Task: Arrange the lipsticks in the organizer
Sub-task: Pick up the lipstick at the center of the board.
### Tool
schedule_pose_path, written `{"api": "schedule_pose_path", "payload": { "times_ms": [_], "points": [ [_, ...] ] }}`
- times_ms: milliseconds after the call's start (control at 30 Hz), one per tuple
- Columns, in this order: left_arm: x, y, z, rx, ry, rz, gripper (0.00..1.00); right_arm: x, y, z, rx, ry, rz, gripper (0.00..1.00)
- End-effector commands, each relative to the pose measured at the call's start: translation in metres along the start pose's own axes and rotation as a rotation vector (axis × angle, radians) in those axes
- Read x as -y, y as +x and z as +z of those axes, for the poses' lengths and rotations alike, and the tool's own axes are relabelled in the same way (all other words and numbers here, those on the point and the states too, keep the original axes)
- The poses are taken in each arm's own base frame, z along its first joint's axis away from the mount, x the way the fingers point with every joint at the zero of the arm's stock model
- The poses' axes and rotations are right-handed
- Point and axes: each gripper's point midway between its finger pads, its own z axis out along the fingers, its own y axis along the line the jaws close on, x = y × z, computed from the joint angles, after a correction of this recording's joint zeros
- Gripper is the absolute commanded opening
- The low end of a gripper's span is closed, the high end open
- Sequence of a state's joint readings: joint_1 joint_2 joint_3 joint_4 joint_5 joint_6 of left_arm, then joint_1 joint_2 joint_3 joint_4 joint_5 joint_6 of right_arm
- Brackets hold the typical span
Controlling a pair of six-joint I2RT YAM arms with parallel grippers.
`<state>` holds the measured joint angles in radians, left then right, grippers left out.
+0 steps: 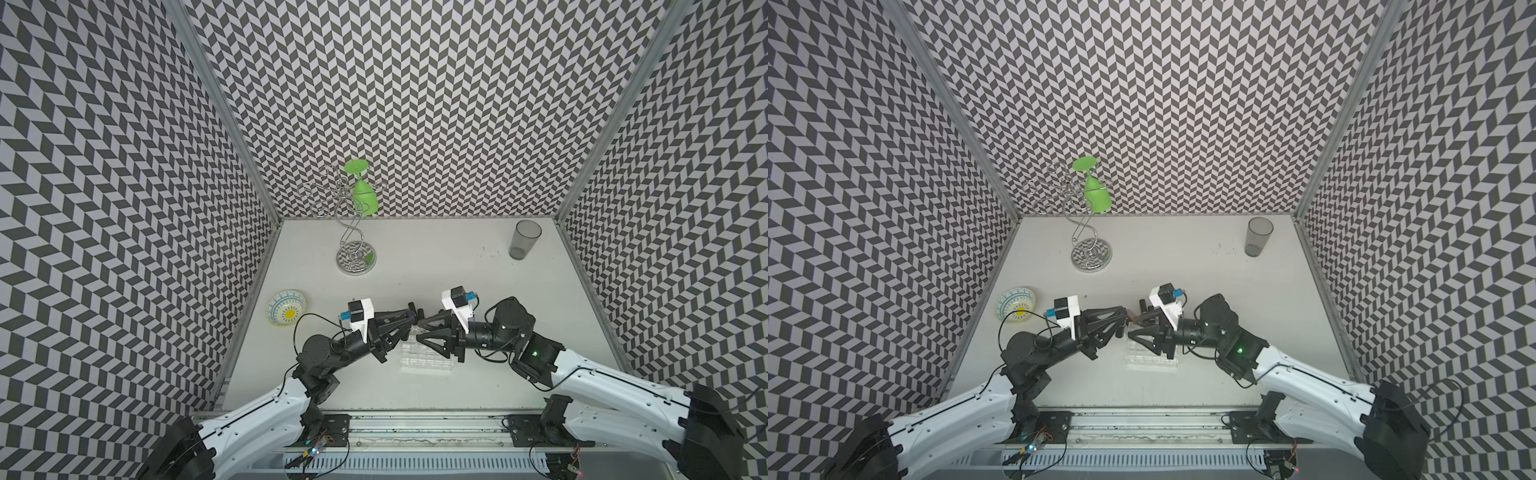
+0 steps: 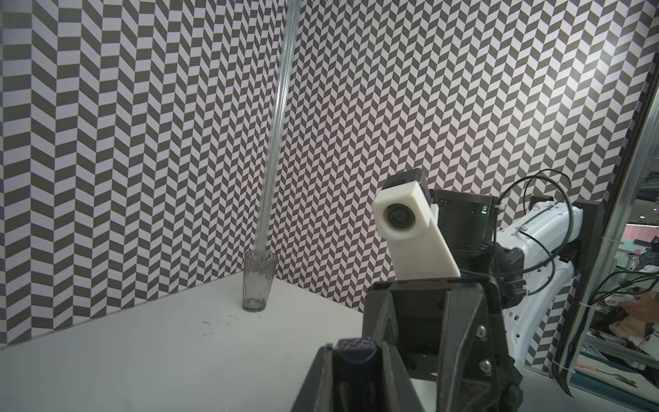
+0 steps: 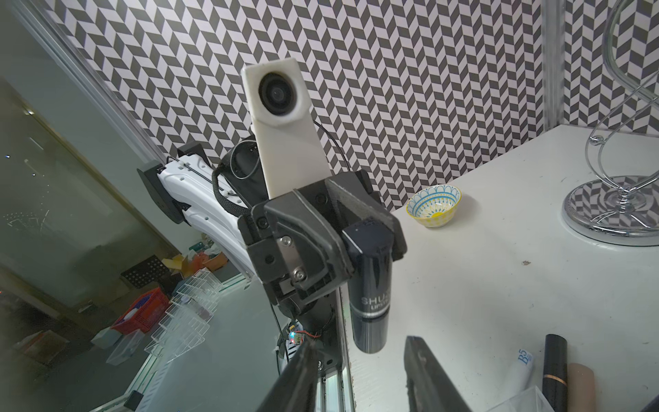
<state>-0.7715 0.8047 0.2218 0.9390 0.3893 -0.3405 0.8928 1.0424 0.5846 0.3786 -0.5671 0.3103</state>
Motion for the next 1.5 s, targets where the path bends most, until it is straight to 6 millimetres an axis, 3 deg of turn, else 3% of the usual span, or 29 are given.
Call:
{"api": "schedule_pose_path", "payload": {
  "times_ms": [0,600,933,1300,1467],
  "points": [
    [0.005,-0.014,-0.001,0.062,0.021,-0.003,0.0,-0.011,-0.02,0.008,0.05,-0.063,-0.052,0.43],
    [0.009,-0.003,-0.004,0.044,0.057,-0.014,0.0,-0.009,-0.026,0.024,0.055,-0.101,-0.061,0.39],
    [0.006,-0.001,-0.006,0.051,0.044,-0.018,0.0,-0.006,-0.019,0.031,0.032,-0.116,-0.063,0.27],
    [0.006,0.002,-0.003,0.037,0.05,-0.022,0.0,-0.002,-0.013,0.036,0.012,-0.117,-0.06,0.29],
    [0.007,0.002,-0.003,0.032,0.053,-0.024,0.0,0.002,-0.014,0.036,0.018,-0.098,-0.066,0.22]
  ]
}}
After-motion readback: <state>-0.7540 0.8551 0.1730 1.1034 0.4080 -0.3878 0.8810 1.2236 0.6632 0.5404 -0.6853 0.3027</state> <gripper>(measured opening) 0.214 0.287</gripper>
